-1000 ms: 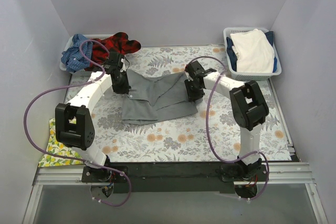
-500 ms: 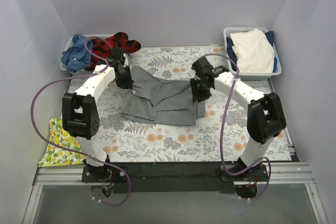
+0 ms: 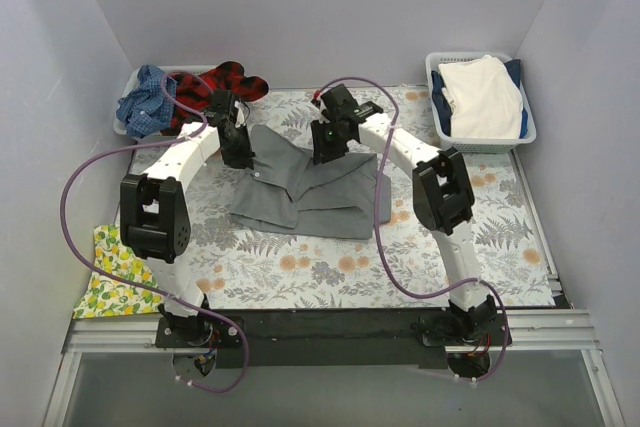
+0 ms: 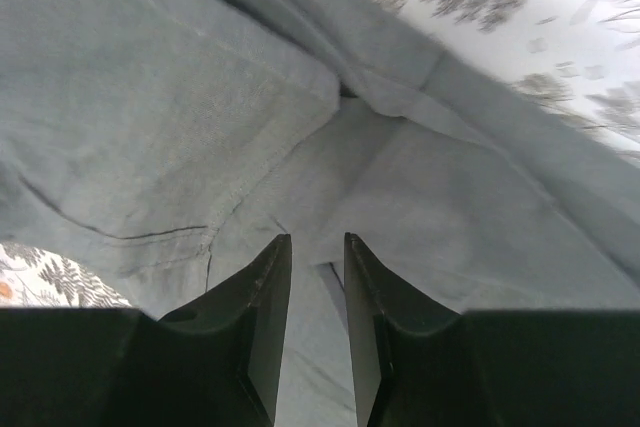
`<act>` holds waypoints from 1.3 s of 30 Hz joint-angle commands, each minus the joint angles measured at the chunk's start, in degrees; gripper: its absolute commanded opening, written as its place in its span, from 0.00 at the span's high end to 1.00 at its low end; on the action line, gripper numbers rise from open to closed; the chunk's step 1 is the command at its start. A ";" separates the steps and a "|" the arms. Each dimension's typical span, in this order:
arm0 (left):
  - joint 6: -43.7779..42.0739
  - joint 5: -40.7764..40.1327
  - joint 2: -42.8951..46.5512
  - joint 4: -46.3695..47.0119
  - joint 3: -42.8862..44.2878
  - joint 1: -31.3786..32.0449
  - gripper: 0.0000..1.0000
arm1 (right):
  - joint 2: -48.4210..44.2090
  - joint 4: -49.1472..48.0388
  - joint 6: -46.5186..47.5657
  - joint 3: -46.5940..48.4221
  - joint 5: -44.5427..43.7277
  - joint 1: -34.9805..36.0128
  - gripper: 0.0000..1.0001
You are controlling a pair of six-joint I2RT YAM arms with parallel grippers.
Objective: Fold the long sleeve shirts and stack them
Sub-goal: Fold the shirt
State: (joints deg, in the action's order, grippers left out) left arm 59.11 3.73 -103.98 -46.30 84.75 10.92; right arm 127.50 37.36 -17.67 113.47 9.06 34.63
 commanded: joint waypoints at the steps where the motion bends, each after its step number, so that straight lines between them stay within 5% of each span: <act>1: 0.74 2.51 0.10 1.04 2.79 -0.28 0.99 | 2.13 -0.80 0.18 2.99 6.23 1.40 0.65; 12: 0.48 3.22 1.50 0.95 1.21 -0.28 0.99 | 4.77 -11.25 -1.40 -3.25 6.94 3.60 0.69; 27: -0.84 5.94 4.58 0.60 1.12 0.51 0.98 | 17.69 -12.05 -5.88 8.78 7.37 3.69 0.75; 39: 0.30 2.69 2.82 -4.14 7.88 3.67 0.98 | -3.04 -12.32 -5.97 -4.30 -5.18 -0.87 0.71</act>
State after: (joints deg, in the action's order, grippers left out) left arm 58.94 7.81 -102.61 -48.56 87.68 13.23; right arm 135.26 25.56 -23.20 113.08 10.70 37.47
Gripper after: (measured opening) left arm 0.065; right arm 0.283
